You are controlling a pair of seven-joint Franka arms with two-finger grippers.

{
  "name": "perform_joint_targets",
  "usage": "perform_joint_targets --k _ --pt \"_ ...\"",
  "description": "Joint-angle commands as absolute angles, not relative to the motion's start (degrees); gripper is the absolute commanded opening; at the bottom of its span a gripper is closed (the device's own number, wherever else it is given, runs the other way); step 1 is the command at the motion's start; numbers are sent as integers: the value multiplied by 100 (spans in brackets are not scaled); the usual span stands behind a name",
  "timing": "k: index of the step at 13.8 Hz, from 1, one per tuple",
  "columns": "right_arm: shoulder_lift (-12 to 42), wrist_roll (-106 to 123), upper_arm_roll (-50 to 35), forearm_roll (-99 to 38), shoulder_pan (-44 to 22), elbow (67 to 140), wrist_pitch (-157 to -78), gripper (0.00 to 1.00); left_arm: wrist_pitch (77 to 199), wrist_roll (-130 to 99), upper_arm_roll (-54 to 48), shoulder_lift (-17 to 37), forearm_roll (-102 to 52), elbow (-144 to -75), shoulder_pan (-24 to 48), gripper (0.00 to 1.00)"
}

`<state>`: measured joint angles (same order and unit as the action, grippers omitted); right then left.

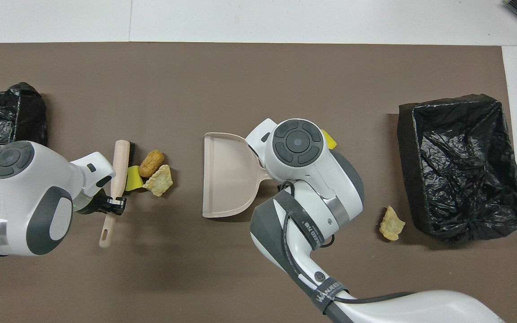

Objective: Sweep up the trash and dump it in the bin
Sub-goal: 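Sweep bread and sponge pieces into the dustpan with the left gripper's brush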

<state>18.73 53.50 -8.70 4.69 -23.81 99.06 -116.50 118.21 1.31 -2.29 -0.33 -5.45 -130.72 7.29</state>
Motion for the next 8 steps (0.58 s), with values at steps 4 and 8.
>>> perform_joint_targets --k 4,8 --pt "1907 5687 -941 352 -2355 9844 -11681 0 11953 -140 -167 0 -1089 -13078 1475 0" --pt "1907 5704 -949 343 -2355 9853 -11681 0 12101 -956 -176 -26 -1247 -13043 2397 0"
